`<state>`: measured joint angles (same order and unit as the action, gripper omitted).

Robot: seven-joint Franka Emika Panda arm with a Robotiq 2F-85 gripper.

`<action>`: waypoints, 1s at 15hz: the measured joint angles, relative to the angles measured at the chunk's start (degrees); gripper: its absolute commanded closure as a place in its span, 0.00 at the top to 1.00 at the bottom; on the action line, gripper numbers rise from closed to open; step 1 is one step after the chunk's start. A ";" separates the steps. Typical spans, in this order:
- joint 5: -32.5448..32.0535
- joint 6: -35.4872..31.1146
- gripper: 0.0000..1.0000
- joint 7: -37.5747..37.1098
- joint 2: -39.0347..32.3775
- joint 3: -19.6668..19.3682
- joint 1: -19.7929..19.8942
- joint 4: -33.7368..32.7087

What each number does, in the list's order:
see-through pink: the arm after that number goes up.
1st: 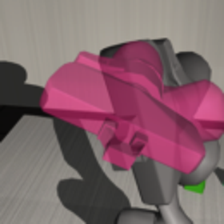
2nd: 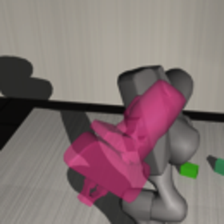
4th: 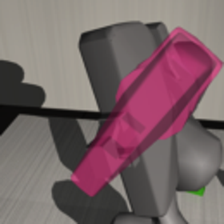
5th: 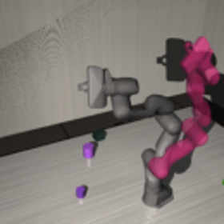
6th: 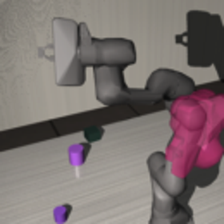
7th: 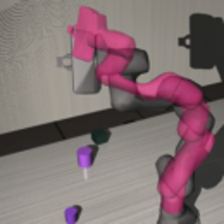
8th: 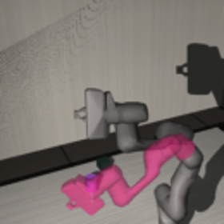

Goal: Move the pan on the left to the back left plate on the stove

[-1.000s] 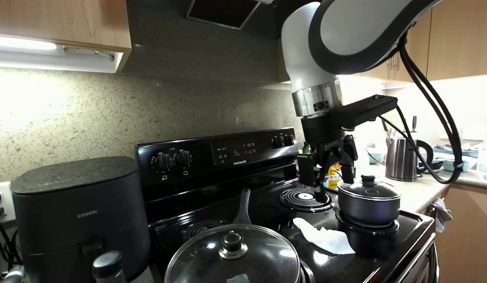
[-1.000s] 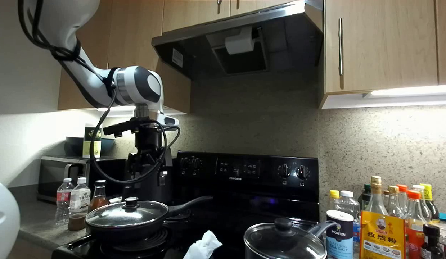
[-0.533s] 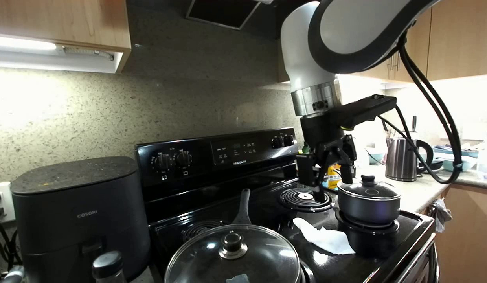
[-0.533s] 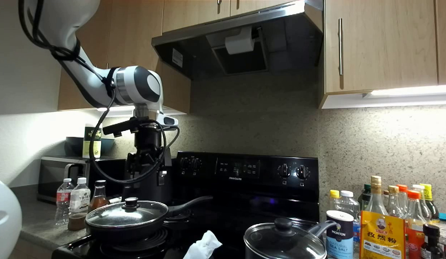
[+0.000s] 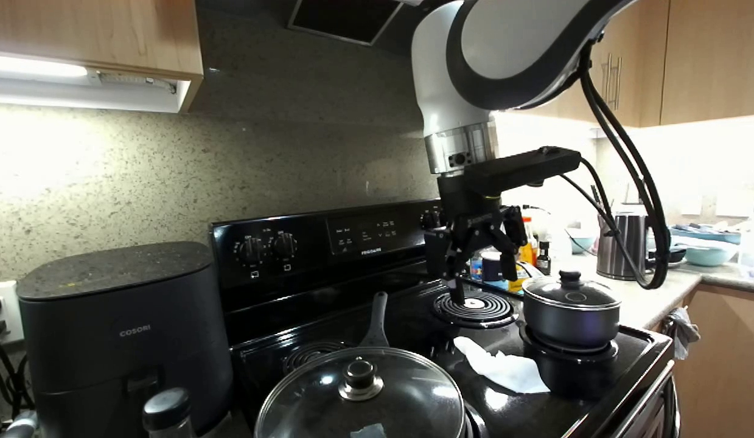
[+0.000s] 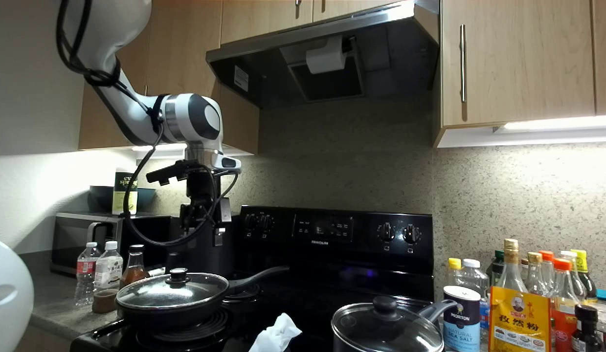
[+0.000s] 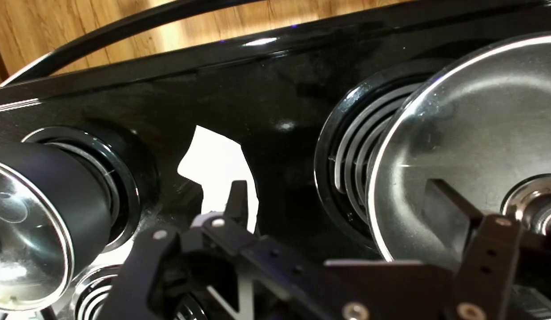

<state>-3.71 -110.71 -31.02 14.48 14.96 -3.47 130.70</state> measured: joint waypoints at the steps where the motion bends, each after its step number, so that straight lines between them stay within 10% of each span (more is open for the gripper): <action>1: 0.00 -0.03 1.00 -0.08 -0.28 -0.04 0.01 -0.19; 15: -4.81 -16.98 1.00 -18.69 -15.11 -0.32 -1.51 -7.22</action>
<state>-8.53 -127.70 -49.71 -0.62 14.63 -4.98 123.48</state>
